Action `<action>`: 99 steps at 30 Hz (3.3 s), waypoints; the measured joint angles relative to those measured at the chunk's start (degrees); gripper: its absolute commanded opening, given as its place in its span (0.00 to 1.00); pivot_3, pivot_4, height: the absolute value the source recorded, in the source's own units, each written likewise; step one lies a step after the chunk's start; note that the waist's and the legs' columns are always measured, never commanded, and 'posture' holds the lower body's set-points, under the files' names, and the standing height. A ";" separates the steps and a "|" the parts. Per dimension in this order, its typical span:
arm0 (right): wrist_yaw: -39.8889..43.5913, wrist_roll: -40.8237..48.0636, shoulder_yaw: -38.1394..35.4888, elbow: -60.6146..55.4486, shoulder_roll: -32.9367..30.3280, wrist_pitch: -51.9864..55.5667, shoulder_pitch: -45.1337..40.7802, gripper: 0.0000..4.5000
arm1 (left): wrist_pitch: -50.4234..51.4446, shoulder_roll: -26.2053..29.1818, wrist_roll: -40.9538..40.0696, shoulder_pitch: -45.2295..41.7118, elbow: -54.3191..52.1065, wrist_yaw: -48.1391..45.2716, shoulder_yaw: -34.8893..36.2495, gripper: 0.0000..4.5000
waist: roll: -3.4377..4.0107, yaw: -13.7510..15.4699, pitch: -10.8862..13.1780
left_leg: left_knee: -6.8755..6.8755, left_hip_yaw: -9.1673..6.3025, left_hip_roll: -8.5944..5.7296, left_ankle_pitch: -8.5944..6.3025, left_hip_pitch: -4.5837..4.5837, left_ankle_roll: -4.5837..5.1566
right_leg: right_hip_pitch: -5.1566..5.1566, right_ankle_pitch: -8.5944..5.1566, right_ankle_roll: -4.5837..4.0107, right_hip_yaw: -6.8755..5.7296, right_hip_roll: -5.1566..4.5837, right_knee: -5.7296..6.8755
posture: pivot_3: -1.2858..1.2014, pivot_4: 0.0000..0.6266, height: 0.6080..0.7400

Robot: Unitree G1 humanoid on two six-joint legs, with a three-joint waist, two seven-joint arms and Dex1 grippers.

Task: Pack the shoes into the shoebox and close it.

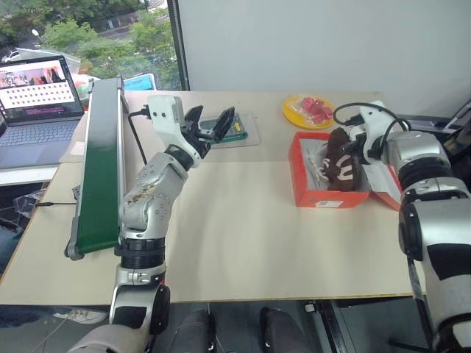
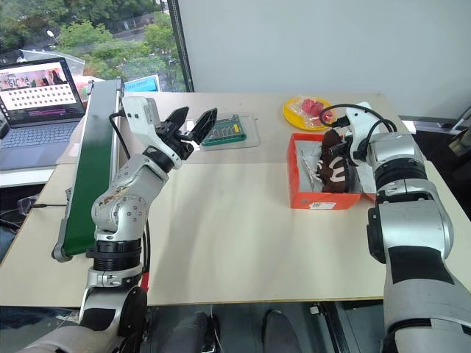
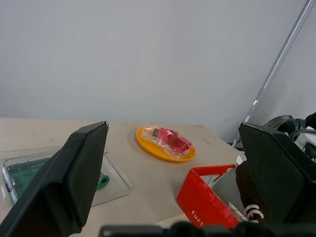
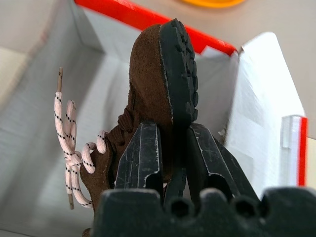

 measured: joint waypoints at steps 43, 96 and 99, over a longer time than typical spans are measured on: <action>20.38 27.31 -10.31 -63.68 12.80 15.43 18.92 0.99 | 9.40 14.40 1.92 6.78 -10.78 9.15 9.87 1.00 | 0.03 0.33 0.02 | 0.10 -0.24 0.04 -0.04 0.22 0.03 | 0.06 0.01 -0.02 -0.10 -0.05 0.52 | 0.52 0.24 1.00; 13.67 19.02 1.83 -59.63 20.89 4.18 32.05 0.99 | 10.62 14.91 13.35 17.34 -3.71 17.71 17.32 1.00 | -0.05 -0.03 -0.02 | 0.05 -0.25 0.06 -0.13 0.49 0.19 | 0.12 -0.02 -0.30 -0.11 0.06 0.73 | 0.52 0.24 1.00; 13.39 18.86 1.84 -59.58 21.30 4.10 32.01 0.99 | 10.64 16.97 13.34 14.30 0.89 16.22 17.13 1.00 | -0.05 -0.04 -0.02 | 0.05 -0.25 0.06 -0.12 0.47 0.17 | 0.12 -0.02 -0.29 -0.14 0.06 0.72 | 0.52 0.24 1.00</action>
